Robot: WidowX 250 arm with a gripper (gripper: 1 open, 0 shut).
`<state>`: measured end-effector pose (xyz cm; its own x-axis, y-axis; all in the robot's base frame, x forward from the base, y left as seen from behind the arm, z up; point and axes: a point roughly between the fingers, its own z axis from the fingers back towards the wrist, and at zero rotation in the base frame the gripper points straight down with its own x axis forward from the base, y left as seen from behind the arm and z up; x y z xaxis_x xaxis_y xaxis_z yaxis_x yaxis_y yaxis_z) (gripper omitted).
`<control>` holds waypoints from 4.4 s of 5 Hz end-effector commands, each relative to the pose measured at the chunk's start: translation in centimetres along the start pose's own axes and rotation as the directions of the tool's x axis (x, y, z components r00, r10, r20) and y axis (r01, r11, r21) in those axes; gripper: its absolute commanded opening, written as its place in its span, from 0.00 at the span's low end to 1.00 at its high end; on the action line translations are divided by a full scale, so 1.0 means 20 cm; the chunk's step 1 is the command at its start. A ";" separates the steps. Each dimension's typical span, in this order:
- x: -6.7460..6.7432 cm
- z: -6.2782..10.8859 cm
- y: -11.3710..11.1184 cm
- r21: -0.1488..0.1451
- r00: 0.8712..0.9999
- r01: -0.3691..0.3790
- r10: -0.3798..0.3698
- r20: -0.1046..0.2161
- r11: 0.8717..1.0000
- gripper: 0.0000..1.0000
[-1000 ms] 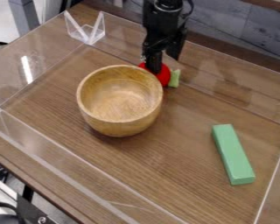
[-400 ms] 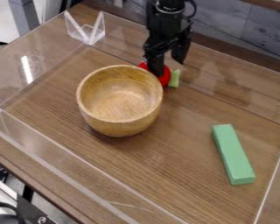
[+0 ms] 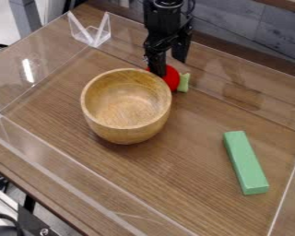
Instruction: Move the red fruit to the left
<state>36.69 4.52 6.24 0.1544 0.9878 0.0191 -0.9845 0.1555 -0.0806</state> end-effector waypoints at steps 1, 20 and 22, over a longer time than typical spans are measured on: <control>0.01 0.11 -0.06 -0.058 0.999 0.005 -0.003 0.032 0.998 0.00; 0.56 0.03 0.17 -0.063 0.738 -0.674 0.675 -0.011 0.736 0.00; 0.56 0.04 0.24 -0.070 0.684 -0.727 0.729 -0.002 0.683 1.00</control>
<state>33.30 15.55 3.90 -0.6019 0.7978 -0.0338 -0.7958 -0.6028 -0.0574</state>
